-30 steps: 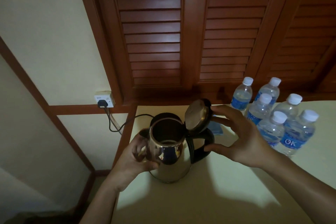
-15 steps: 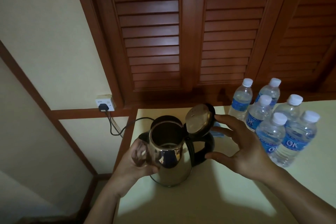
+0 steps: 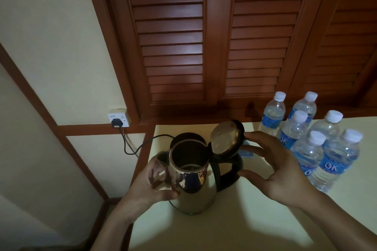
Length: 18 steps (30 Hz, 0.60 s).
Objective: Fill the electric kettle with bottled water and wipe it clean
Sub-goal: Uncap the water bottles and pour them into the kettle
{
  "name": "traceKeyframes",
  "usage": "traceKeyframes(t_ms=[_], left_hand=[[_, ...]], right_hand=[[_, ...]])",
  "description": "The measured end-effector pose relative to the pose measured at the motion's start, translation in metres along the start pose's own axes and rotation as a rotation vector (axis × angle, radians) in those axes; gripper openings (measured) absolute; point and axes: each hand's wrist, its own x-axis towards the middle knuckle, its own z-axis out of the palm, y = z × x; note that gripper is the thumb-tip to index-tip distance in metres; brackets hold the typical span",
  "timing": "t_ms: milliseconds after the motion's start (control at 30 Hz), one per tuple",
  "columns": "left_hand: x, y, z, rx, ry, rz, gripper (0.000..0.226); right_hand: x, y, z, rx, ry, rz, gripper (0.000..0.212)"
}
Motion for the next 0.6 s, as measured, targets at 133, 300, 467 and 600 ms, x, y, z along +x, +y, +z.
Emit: traceKeyframes(t_ms=[133,300,467,600], left_hand=[[0.007,0.014,-0.024,0.122,-0.160,0.007,0.082],[0.035,0.033,-0.054,0.432,-0.189,-0.007,0.045],[0.080,0.084,-0.030,0.490,-0.043,0.125,0.042],[0.130,0.120,0.003,0.447,-0.156,0.169,0.050]], right_hand=[[0.010,-0.006,-0.017,-0.031,-0.062,0.018,0.070],[0.039,-0.026,-0.049,-0.134,-0.078,0.093,0.058],[0.079,-0.030,-0.094,-0.394,-0.073,0.215,0.065],[0.116,-0.013,-0.124,-0.580,-0.123,0.337,0.069]])
